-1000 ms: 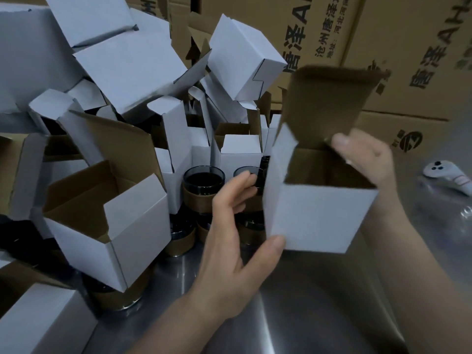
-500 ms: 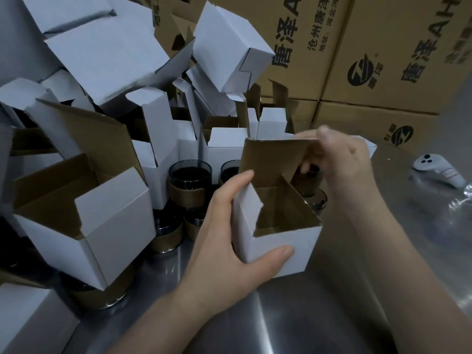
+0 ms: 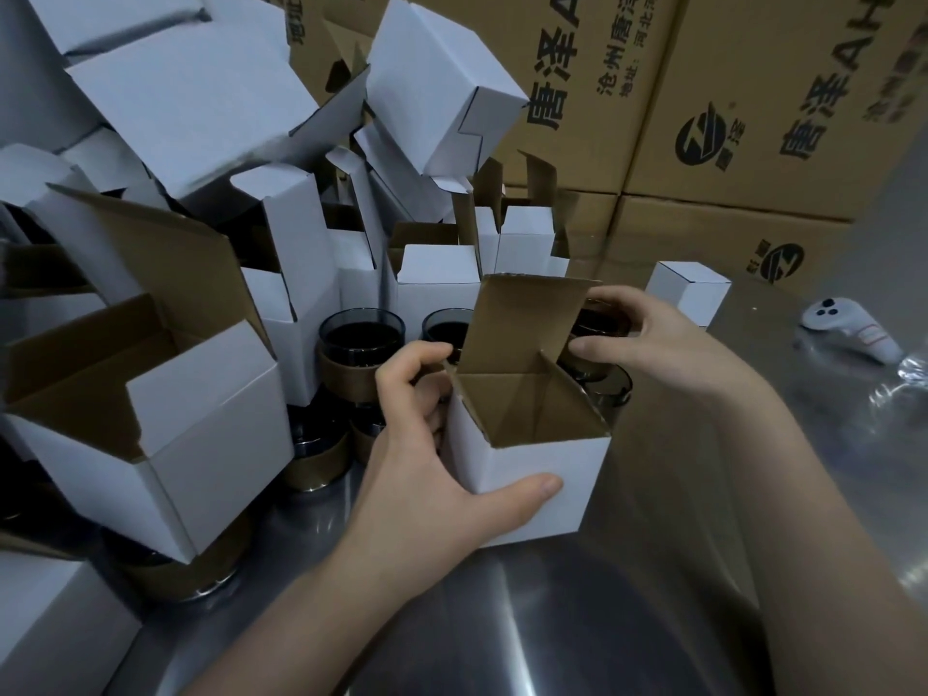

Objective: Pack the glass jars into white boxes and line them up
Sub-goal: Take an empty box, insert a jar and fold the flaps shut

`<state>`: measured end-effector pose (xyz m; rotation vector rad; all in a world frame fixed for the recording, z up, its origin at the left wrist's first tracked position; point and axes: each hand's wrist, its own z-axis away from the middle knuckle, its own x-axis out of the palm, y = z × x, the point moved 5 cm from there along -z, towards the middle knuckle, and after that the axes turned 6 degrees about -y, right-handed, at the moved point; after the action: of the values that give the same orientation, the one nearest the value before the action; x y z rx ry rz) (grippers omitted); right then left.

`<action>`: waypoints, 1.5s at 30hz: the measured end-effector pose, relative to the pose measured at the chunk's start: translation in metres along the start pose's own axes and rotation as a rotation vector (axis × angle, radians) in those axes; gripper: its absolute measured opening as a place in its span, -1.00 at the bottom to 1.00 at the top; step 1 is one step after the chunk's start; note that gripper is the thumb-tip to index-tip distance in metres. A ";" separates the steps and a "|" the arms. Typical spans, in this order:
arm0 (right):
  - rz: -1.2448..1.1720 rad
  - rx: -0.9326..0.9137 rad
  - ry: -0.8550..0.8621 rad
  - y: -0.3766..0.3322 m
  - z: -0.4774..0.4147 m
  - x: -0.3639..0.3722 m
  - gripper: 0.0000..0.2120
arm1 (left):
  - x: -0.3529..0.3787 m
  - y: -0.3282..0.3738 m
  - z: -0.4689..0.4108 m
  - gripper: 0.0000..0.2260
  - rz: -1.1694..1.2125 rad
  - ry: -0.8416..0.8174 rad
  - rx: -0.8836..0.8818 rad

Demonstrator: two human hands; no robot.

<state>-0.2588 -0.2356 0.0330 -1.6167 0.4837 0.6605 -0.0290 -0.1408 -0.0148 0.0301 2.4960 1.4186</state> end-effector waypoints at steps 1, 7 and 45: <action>-0.006 -0.014 0.016 -0.001 0.000 0.000 -0.43 | 0.000 0.000 0.000 -0.18 -0.001 0.002 -0.003; -0.137 -0.133 0.146 -0.010 0.006 -0.012 -0.51 | 0.000 -0.001 0.000 -0.17 0.012 0.011 -0.021; -0.430 -0.584 -0.388 -0.088 0.053 0.023 -0.34 | -0.003 0.001 -0.001 -0.18 0.083 -0.043 -0.045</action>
<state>-0.1923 -0.1691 0.0799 -1.9854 -0.3734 0.8010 -0.0263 -0.1419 -0.0130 0.1551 2.4531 1.4899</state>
